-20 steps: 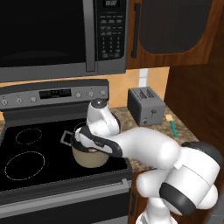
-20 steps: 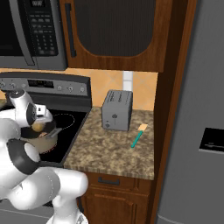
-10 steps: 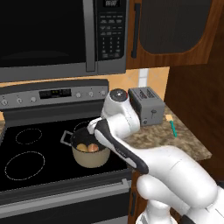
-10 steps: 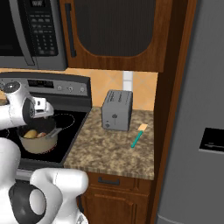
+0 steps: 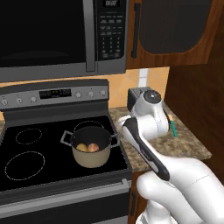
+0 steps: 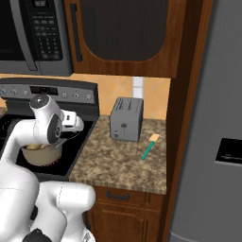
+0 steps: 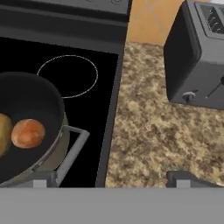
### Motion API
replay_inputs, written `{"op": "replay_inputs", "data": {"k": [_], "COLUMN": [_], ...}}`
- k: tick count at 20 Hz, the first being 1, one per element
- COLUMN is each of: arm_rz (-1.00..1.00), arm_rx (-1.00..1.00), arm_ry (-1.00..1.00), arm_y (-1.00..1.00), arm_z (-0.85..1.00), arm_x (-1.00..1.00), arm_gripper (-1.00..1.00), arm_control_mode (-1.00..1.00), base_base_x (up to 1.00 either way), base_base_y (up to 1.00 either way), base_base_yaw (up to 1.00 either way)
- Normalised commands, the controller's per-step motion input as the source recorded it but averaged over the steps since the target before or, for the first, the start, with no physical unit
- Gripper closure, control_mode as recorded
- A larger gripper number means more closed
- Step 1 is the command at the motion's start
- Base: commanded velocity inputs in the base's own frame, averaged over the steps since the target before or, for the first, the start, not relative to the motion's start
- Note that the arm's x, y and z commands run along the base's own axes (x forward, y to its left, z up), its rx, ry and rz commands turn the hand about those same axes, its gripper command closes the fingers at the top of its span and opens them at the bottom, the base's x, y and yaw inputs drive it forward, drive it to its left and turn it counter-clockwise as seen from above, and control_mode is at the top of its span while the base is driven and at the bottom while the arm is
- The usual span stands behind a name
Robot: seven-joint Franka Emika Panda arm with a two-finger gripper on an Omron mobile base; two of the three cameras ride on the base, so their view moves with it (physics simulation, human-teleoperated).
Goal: Put the onion and potato in the pot. Retrieve the spatula and lightly stir the vegetables in the pot.
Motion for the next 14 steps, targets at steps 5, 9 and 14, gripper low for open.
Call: {"op": "replay_inputs", "data": {"k": [5,9,14], "arm_rz": [-0.27,-0.32,-0.32], "arm_rx": [0.10,0.14,0.10], "arm_ry": [0.05,0.14,0.18], "arm_y": [-1.00,-1.00,-1.00], "arm_z": [0.01,-0.02,-0.27], "arm_x": [0.33,0.46,0.48], "arm_gripper": [-1.00,-1.00,-1.00], "arm_control_mode": [-1.00,-1.00,-1.00], "base_base_x": [0.00,0.00,0.00], "base_base_y": [0.00,0.00,0.00], "base_base_yaw": [0.00,0.00,0.00]}}
